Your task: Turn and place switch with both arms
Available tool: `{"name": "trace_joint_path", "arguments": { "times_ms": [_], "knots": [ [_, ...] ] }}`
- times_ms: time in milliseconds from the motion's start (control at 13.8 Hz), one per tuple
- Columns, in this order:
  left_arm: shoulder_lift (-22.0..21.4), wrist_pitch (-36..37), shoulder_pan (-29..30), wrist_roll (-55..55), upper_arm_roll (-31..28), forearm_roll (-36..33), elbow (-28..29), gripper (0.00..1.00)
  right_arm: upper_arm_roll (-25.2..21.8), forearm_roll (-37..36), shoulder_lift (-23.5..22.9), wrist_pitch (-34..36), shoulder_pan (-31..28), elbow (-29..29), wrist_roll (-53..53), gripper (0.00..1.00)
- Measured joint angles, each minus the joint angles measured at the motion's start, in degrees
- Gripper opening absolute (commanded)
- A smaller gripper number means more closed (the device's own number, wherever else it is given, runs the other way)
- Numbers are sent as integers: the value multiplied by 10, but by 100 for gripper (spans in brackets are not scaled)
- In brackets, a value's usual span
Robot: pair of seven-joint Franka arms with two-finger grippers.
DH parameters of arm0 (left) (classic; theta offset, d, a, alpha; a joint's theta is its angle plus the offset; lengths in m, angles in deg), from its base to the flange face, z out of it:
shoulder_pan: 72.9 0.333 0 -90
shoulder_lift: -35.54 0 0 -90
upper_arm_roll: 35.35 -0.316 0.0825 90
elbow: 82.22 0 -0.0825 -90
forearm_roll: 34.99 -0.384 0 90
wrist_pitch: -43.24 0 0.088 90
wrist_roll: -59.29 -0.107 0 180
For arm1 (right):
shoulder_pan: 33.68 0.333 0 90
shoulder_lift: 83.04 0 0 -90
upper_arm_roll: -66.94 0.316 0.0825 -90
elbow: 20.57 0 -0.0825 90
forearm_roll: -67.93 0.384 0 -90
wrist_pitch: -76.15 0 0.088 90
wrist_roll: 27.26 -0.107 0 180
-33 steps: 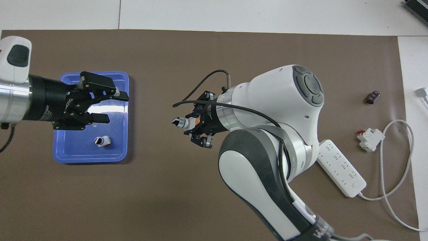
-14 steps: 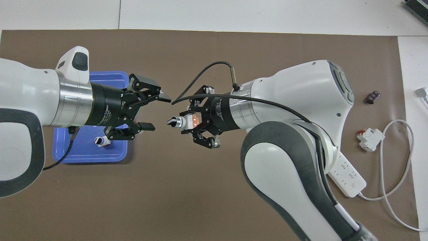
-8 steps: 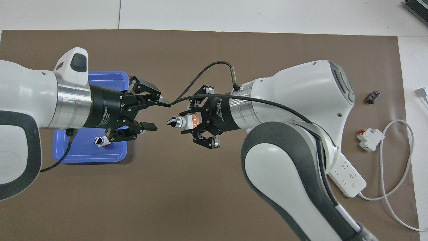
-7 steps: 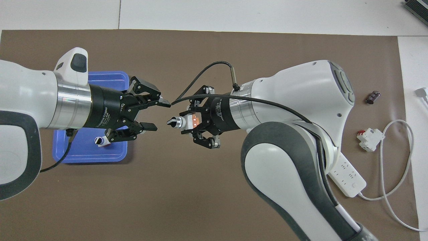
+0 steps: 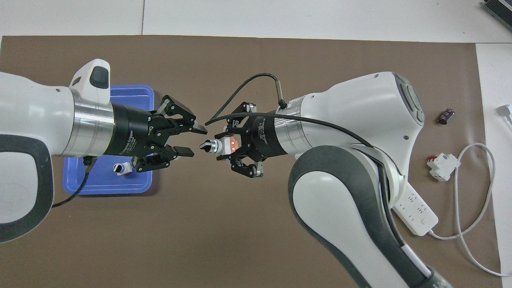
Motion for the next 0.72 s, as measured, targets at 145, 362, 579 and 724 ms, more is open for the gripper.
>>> {"name": "trace_joint_path", "arguments": {
  "times_ms": [145,362,579,724],
  "knots": [
    [-1,15,-1,21,0,0,-1,42,-1,0,0,0,0,0,-18,0],
    [-1,19,-2,57,0,0,-5,36,-1,0,2,2,0,1,-20,0],
    [-1,17,-3,73,-1,0,-6,35,-1,0,2,2,0,1,-20,0],
    [-1,9,-3,76,-1,0,-6,35,-2,0,3,2,0,1,-21,0]
  ]
}}
